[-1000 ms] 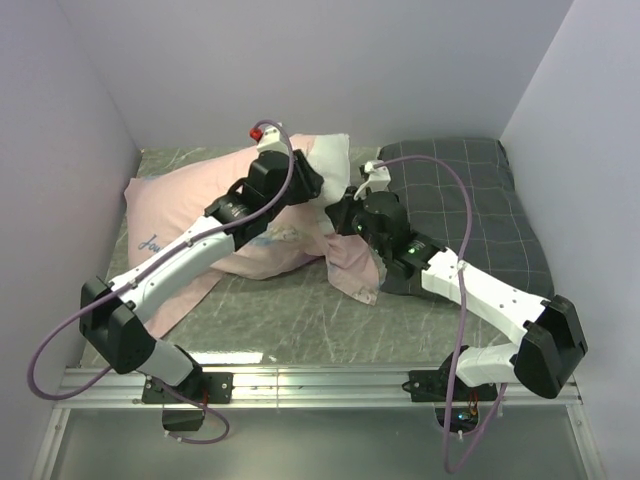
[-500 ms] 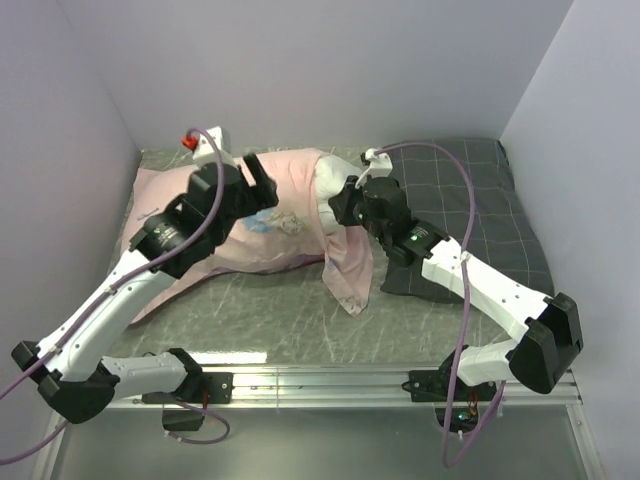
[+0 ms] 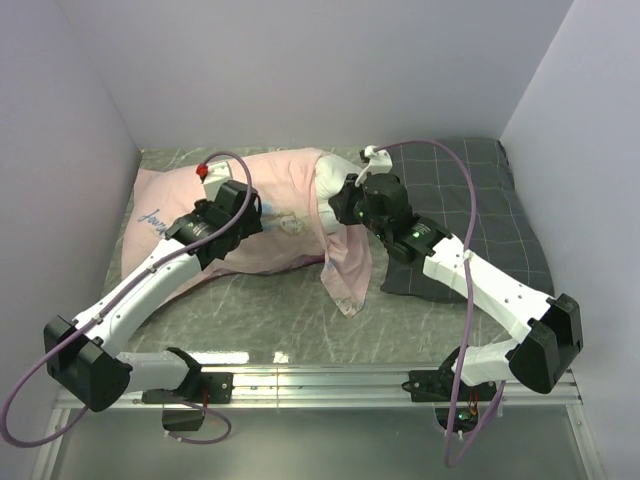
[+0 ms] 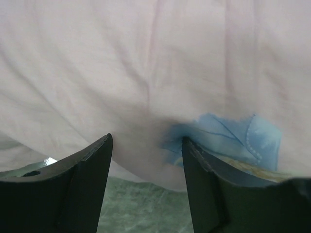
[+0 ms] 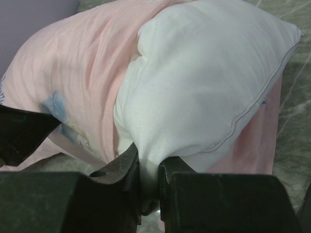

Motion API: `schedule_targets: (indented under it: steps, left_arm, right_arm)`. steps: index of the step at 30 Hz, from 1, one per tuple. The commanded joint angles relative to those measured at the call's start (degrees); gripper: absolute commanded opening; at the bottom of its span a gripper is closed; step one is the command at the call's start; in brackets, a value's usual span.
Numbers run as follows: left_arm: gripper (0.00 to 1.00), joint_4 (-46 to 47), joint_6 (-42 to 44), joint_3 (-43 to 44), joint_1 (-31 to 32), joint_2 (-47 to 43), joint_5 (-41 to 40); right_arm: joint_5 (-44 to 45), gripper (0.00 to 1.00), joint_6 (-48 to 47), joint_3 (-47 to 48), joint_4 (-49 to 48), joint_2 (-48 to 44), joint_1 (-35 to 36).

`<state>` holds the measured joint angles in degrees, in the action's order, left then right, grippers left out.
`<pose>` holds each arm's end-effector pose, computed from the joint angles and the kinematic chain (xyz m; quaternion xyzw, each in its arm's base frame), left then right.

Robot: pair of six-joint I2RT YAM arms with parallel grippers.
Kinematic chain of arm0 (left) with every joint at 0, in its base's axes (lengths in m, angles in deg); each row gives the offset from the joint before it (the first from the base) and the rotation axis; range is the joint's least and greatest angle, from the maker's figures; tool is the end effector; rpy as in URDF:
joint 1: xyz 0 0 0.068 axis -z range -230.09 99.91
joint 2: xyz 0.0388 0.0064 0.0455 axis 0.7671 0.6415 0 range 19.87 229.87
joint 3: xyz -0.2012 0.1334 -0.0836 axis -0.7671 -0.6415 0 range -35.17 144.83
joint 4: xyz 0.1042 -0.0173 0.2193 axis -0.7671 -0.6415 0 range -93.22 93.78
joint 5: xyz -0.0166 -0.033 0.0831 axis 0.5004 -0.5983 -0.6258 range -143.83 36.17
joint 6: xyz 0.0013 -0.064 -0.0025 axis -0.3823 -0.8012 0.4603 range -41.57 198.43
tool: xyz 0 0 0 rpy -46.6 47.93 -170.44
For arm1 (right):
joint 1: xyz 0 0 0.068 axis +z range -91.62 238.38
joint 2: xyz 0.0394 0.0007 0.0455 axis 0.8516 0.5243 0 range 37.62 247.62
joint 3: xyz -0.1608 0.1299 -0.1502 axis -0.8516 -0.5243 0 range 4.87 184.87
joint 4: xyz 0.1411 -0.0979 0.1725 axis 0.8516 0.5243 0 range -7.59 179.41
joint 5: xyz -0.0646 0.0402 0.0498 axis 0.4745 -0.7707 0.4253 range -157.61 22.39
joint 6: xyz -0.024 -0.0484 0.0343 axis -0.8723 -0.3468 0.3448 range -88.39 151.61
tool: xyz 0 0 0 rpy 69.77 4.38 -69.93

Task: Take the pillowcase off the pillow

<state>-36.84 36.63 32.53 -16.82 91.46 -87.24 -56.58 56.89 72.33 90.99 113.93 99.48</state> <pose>0.2272 -0.1164 0.3106 -0.1765 0.8726 -0.0154 0.4552 0.2406 0.1973 0.3404 -0.0541 0.8025 0.2577 0.5354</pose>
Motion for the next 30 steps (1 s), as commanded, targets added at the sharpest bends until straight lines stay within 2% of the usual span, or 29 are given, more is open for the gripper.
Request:
schedule_targets:
  steps: [1, 2, 4, 5, 6, 7, 13, 15, 16, 18, 19, 20, 21, 23, 25, 28, 30]
  left_arm:
    - [0.63, 7.29, 0.84, -1.6, -2.07, -1.19, 1.76]
    - [0.5, 7.4, 1.28, -1.7, -2.6, -1.37, 2.2]
    - [0.33, 7.22, 1.9, -1.0, -4.09, -1.11, 2.73]
    - [0.18, 7.05, 2.33, -0.3, -4.45, -1.1, 2.65]
    - [0.12, 6.87, 2.77, 0.06, -5.32, -1.19, 2.47]
    - [0.01, 6.61, 3.13, 0.76, -5.85, -1.28, 2.47]
    - [0.0, 6.26, 5.59, 2.08, -10.51, -2.95, 3.69]
    - [0.0, 7.48, 7.16, 1.56, -10.78, -4.52, 9.03]
    - [0.01, 9.92, 7.78, 0.86, -10.78, -5.31, 11.76]
    - [0.35, 12.31, 7.53, -1.86, -10.43, -8.38, 18.16]
    - [0.5, 14.41, 7.09, -3.09, -10.34, -9.36, 19.07]
    - [0.69, 15.21, 6.65, -5.36, -10.34, -10.15, 19.95]
    - [0.75, 15.83, 5.78, -6.43, -10.16, -11.37, 21.01]
    - [0.8, 17.32, 5.33, -8.63, -10.07, -11.65, 21.63]
    - [0.8, 18.38, 4.71, -10.21, -10.07, -10.51, 22.07]
    - [0.75, 21.36, 3.83, -11.36, -9.99, -7.97, 22.51]
    - [0.68, 23.12, 3.4, -11.89, -10.07, -6.48, 21.73]
  right_arm:
    - [0.31, 0.0, -1.37, 5.13, -4.71, -1.08, 0.21]
    - [0.66, 0.0, -1.46, 5.22, -4.62, -1.17, 0.21]
    - [1.1, 0.0, -1.9, 5.57, -4.19, -1.43, 0.21]
    - [1.19, 0.0, -1.99, 5.75, -4.01, -1.43, 0.21]
    - [1.63, 0.0, -2.25, 5.84, -3.75, -1.52, 0.12]
    - [1.72, 0.0, -2.34, 6.1, -3.66, -1.69, 0.12]
    - [1.63, 0.0, -2.69, 7.16, -2.43, -2.05, -0.49]
    - [1.19, 0.0, -2.52, 7.16, -2.16, -2.13, -0.67]
    - [1.19, 0.0, -2.43, 7.16, -2.16, -2.31, -0.67]
    - [0.75, 0.0, -2.08, 7.07, -2.25, -2.13, -0.67]
    - [0.75, 0.0, -2.07, 7.07, -2.16, -2.13, -0.67]
    - [0.58, 0.0, -1.99, 7.07, -2.25, -1.87, -0.67]
    - [0.4, 0.0, -1.9, 7.16, -2.08, -1.7, -0.59]
    - [0.22, 0.0, -1.81, 7.25, -1.99, -1.61, -0.5]
    - [0.22, 0.0, -1.9, 7.51, -1.81, -1.61, -0.5]
    - [0.66, 0.0, -2.07, 7.86, -1.37, -1.61, -0.58]
    - [1.1, 0.0, -2.42, 8.38, -0.67, -1.61, -0.58]
